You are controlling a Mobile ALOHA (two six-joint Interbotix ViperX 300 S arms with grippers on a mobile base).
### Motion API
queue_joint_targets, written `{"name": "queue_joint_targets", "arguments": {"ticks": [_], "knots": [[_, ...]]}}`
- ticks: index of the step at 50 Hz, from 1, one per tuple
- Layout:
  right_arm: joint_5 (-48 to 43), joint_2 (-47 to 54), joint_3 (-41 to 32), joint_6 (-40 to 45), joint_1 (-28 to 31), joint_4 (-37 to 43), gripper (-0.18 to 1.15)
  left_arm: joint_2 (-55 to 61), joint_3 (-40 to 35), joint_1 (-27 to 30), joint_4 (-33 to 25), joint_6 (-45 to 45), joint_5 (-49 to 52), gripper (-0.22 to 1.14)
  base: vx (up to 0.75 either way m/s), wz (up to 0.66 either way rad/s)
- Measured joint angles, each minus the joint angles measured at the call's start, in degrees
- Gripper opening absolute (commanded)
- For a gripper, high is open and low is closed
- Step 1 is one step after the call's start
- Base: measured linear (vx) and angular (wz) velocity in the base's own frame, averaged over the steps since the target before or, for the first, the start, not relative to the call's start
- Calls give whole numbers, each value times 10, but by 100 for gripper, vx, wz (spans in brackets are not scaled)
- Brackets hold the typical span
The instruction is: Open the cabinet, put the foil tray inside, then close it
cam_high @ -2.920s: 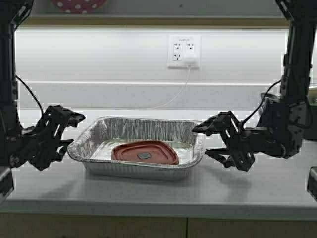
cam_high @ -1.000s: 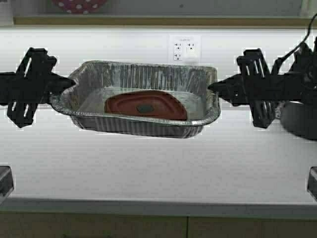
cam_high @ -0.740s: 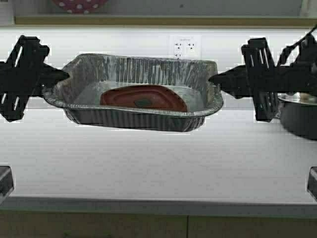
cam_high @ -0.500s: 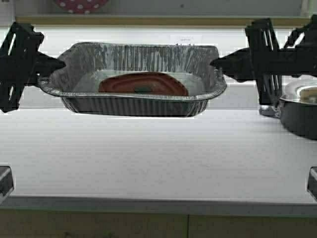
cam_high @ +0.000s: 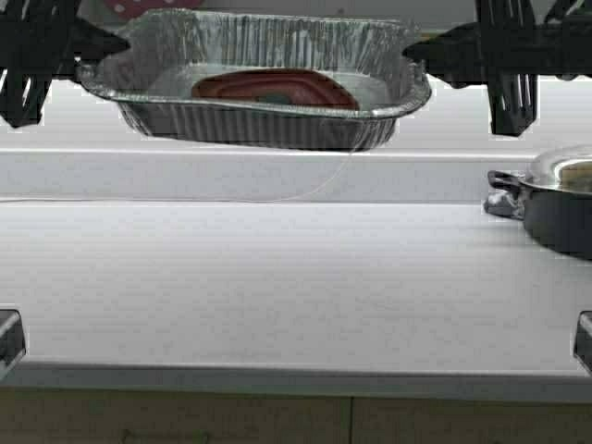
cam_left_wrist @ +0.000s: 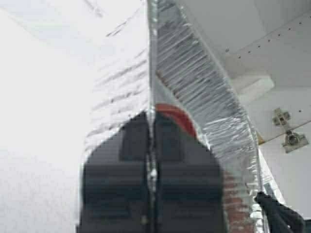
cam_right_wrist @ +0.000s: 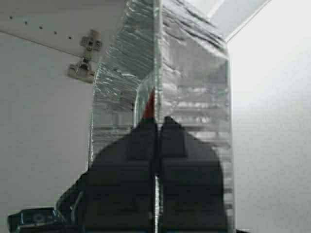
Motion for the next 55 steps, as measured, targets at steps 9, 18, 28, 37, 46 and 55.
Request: {"name": "queue_joint_targets", "arguments": {"ticks": [9, 18, 28, 37, 46, 55], "knots": [[38, -31, -36, 62, 0, -23, 8, -58, -53, -22, 4, -9, 127, 4, 0, 0], [96, -32, -104, 108, 0, -50, 8, -37, -84, -25, 4, -25, 140, 4, 0, 0], [136, -32, -178, 156, 0, -61, 8, 8, -134, -25, 9, -36, 140, 4, 1, 0], [173, -32, -223, 195, -9, -84, 8, 50, -211, -28, 23, -49, 156, 4, 1, -1], [196, -21, -266, 218, -43, -97, 8, 118, -301, -40, 40, -66, 168, 4, 1, -1], [200, 47, -344, 271, -67, -124, 8, 211, -398, -44, 41, -76, 172, 4, 1, -1]]}}
